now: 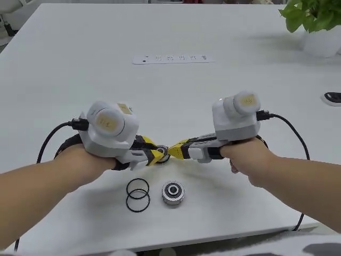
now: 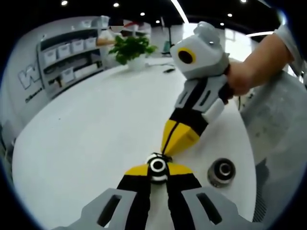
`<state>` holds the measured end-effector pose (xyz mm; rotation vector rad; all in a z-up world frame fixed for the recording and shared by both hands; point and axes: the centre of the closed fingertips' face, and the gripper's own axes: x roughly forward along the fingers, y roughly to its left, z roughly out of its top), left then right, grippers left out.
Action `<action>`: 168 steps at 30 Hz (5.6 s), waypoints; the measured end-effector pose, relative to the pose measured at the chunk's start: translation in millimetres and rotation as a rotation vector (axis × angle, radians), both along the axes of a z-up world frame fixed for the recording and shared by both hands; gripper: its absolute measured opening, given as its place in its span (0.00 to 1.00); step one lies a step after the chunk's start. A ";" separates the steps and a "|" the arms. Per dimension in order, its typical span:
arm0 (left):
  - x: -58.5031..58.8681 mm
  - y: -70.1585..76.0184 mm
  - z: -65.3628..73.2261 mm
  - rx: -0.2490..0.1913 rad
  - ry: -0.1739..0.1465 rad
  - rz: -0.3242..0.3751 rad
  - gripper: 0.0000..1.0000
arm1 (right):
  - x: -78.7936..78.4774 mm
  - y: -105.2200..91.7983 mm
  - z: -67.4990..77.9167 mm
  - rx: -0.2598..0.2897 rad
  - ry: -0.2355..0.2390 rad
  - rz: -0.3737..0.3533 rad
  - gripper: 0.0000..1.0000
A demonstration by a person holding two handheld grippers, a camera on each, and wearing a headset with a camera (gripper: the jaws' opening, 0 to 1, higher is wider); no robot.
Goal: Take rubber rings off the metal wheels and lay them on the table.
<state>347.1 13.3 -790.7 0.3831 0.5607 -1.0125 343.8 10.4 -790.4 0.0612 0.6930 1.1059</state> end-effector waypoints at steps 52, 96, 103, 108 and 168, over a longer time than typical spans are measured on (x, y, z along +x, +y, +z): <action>-16.0 6.6 40.3 -0.093 -0.031 -0.016 0.32 | -0.4 9.5 29.8 0.099 -0.025 -0.011 0.00; -43.0 46.8 53.9 -0.095 -0.050 0.016 0.60 | -23.9 33.3 27.5 0.134 0.021 0.089 0.00; -48.5 52.7 51.3 -0.086 -0.045 0.017 0.62 | -32.7 39.2 24.1 0.130 0.035 0.118 0.00; -50.8 58.7 48.8 -0.082 -0.040 0.024 0.62 | -37.3 41.5 20.3 0.122 0.044 0.131 0.00; -65.6 72.4 36.1 -0.074 0.017 0.059 0.63 | -42.8 43.0 4.2 0.078 0.053 0.135 0.10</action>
